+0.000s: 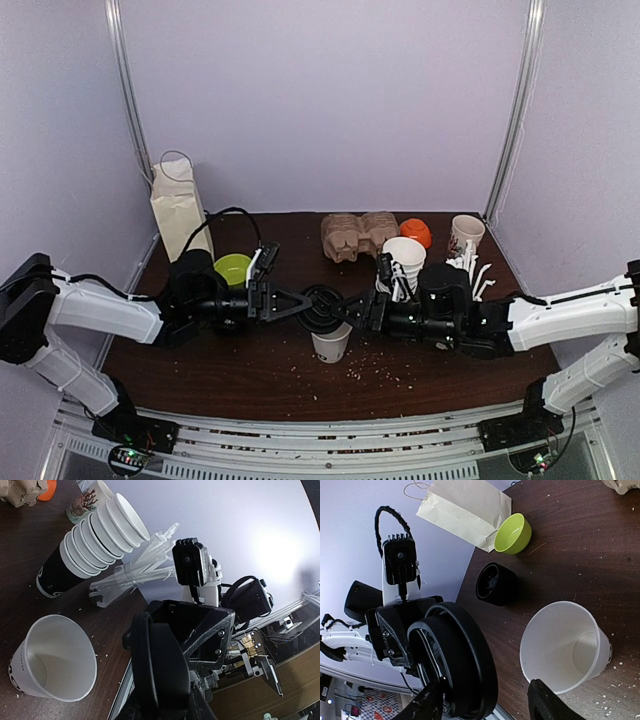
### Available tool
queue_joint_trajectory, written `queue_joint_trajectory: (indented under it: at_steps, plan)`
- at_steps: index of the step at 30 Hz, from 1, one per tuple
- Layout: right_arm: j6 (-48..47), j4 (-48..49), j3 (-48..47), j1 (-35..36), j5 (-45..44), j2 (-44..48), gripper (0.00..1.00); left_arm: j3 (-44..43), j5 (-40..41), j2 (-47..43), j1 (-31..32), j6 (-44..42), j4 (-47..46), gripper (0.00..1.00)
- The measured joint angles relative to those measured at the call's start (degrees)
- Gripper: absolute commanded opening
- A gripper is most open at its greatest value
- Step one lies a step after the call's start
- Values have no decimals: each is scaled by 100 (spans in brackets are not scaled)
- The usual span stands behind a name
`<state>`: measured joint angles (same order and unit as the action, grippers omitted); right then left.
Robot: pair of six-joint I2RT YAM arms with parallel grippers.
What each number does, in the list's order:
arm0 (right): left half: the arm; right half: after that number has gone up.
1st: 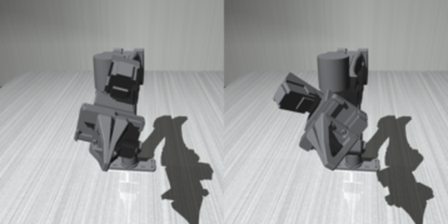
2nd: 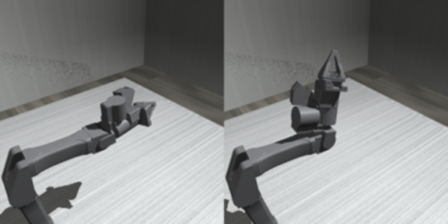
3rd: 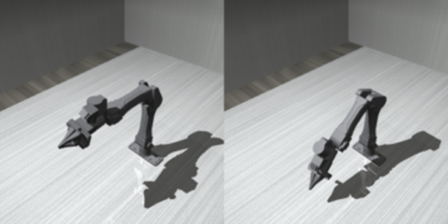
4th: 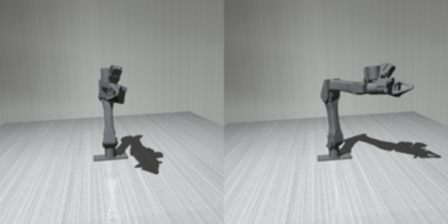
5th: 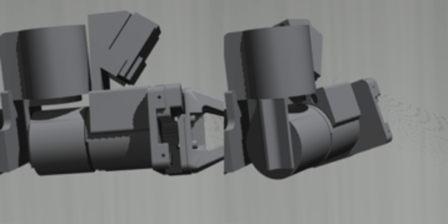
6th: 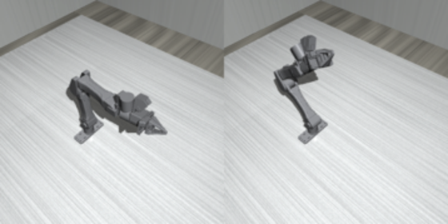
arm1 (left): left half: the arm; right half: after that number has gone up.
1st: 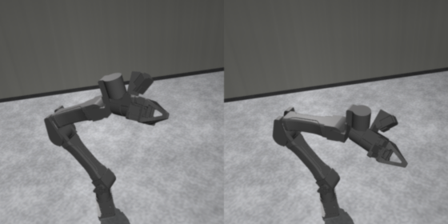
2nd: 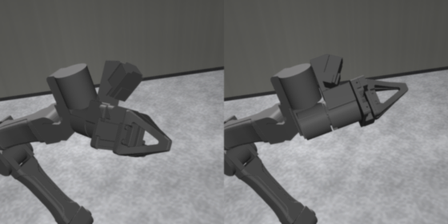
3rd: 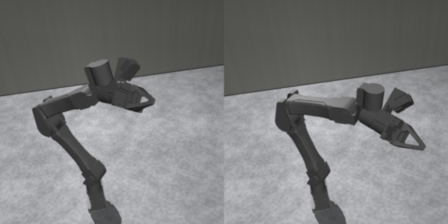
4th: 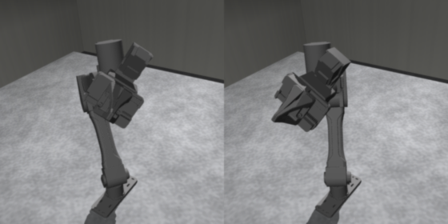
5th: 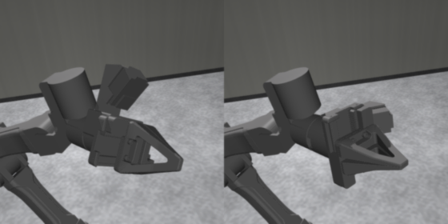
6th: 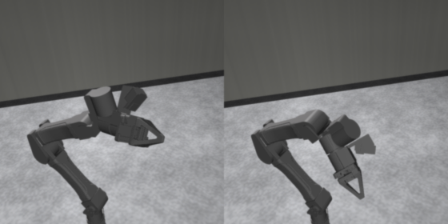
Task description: Pack the takeout coffee
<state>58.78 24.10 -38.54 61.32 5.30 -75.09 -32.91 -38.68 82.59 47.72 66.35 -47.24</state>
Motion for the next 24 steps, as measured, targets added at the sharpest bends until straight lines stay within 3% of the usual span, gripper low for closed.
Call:
queue_joint_trajectory:
  at_steps: [5, 14, 20, 24]
  plan:
    - [129, 313, 0, -57, 197, -31, 49, -2, -59, 81, 37, 85, -151, 0]
    - [262, 634, 2, -109, 424, -114, 22, -26, -144, 201, 61, 133, -291, 2]
    - [264, 671, 2, -131, 444, -111, 12, -44, -129, 184, 44, 17, -157, 20]
    - [208, 632, 2, -131, 439, -111, 11, -48, -46, 48, 44, -223, 273, 47]
